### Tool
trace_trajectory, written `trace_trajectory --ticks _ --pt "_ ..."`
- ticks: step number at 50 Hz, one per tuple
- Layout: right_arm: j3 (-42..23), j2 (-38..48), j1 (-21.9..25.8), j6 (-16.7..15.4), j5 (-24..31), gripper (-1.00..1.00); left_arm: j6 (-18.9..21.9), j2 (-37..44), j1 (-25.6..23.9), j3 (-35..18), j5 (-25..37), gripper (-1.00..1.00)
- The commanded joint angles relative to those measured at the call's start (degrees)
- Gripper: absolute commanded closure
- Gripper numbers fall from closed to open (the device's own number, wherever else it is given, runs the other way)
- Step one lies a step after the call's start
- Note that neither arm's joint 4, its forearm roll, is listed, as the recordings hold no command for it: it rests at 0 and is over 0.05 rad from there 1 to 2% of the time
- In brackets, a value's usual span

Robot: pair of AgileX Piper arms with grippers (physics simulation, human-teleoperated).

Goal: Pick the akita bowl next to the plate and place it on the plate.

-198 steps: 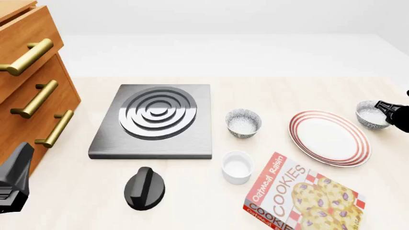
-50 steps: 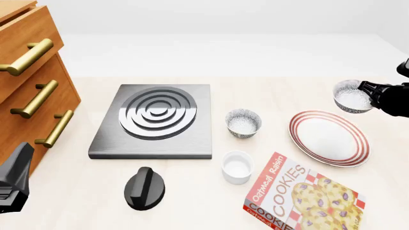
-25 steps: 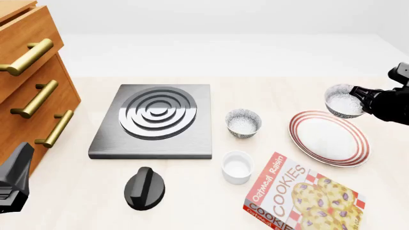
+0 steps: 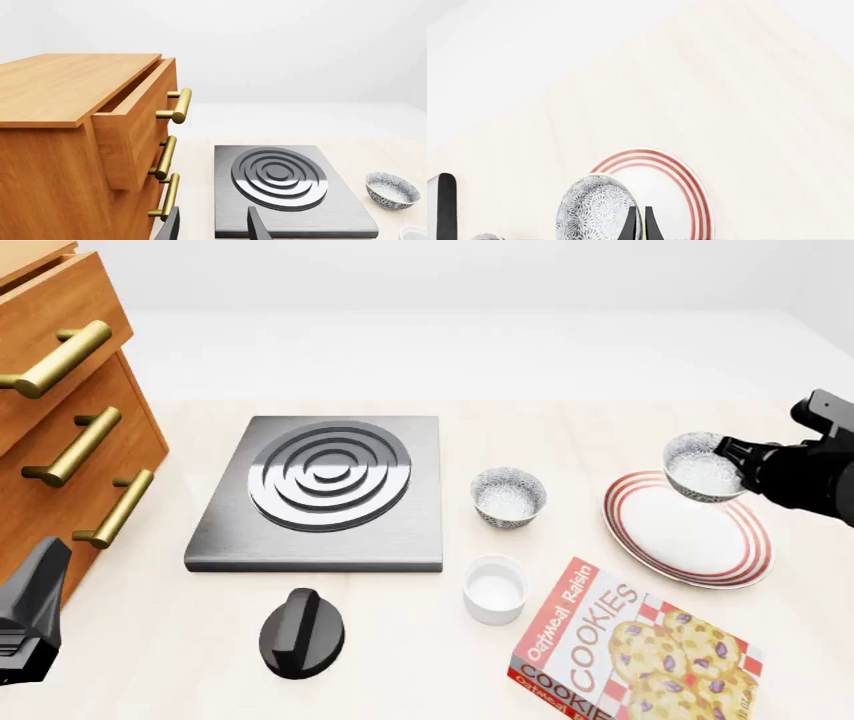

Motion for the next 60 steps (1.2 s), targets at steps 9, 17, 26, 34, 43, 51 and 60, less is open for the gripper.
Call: trace_trajectory --ticks 9,17,26,34,43,51,60 --pt "1.4 2.3 0.6 -0.3 -2.7 1.00 0.0 0.0 0.0 0.0 0.0 -1.00" --pt "1.6 3.4 0.7 -0.4 -3.3 1.00 0.0 0.0 0.0 0.0 0.0 -1.00" --pt "1.6 4.0 0.7 -0.4 -3.5 1.00 0.0 0.0 0.0 0.0 0.0 -1.00" --pt "2.0 4.7 0.7 -0.5 -4.2 1.00 0.0 0.0 0.0 0.0 0.0 -1.00" --pt "2.5 6.3 0.6 -0.6 -5.6 1.00 0.0 0.0 0.0 0.0 0.0 -1.00" --pt "2.7 7.5 0.6 -0.7 -6.6 1.00 0.0 0.0 0.0 0.0 0.0 -1.00" --pt "2.9 8.7 0.4 -1.0 -7.4 1.00 0.0 0.0 0.0 0.0 0.0 -1.00"
